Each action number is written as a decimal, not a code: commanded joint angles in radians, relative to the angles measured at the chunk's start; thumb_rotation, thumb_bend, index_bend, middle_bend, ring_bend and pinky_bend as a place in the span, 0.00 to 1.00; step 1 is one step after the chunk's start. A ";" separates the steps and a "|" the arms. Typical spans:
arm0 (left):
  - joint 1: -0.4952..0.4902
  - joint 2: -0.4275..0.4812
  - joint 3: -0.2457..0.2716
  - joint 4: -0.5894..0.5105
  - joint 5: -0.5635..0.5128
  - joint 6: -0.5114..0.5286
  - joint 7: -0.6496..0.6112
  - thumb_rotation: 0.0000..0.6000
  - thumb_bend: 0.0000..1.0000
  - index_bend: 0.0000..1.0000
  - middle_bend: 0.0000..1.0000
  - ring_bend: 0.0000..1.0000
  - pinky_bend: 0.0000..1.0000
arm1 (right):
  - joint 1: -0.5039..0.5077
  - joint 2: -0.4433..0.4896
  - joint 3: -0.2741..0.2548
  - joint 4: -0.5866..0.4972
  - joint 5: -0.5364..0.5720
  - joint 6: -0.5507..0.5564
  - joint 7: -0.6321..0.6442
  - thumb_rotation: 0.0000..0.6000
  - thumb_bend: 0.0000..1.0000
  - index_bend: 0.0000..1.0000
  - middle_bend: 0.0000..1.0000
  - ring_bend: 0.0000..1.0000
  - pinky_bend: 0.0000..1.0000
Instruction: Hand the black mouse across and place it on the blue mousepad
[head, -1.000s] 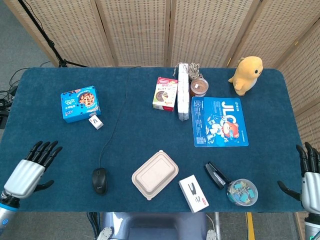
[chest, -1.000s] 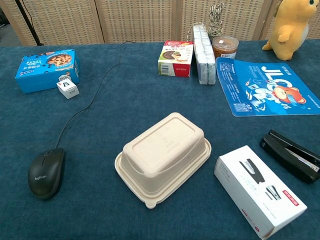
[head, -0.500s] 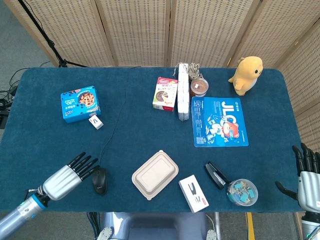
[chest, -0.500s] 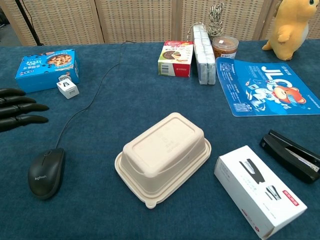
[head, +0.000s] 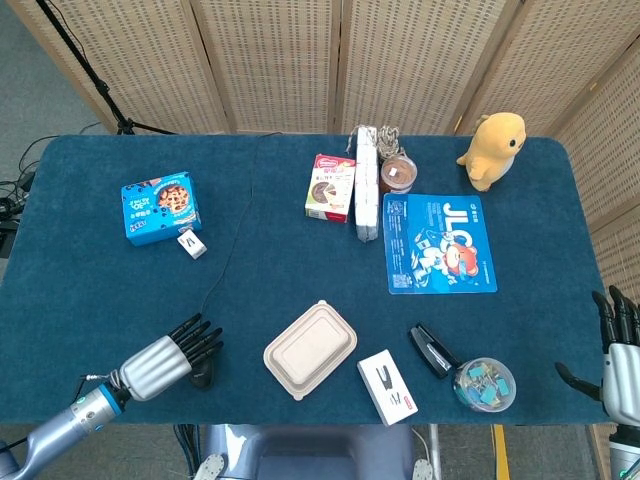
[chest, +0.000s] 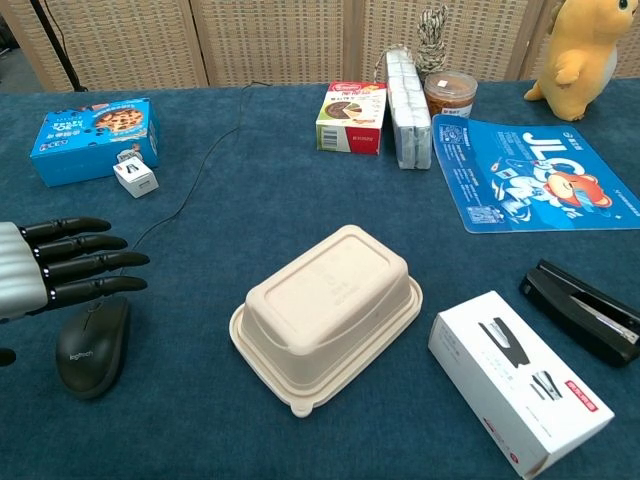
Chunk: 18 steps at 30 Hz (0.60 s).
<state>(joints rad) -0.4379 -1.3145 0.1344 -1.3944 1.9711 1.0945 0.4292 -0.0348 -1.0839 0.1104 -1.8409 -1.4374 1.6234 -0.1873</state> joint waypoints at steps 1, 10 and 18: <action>-0.011 -0.022 0.002 0.013 -0.015 -0.023 0.008 1.00 0.16 0.00 0.00 0.00 0.07 | 0.000 0.002 0.000 0.000 0.001 -0.002 0.002 1.00 0.00 0.00 0.00 0.00 0.00; -0.041 -0.062 0.010 0.027 -0.025 -0.061 0.047 1.00 0.25 0.11 0.09 0.12 0.30 | 0.001 0.010 -0.003 -0.004 0.001 -0.012 0.013 1.00 0.00 0.00 0.00 0.00 0.00; -0.051 -0.084 0.019 0.030 -0.043 -0.070 0.061 1.00 0.25 0.32 0.33 0.29 0.39 | -0.003 0.017 -0.004 -0.008 -0.007 -0.006 0.032 1.00 0.00 0.00 0.00 0.00 0.00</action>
<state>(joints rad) -0.4883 -1.3972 0.1523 -1.3656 1.9293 1.0236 0.4910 -0.0375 -1.0670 0.1067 -1.8488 -1.4438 1.6170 -0.1559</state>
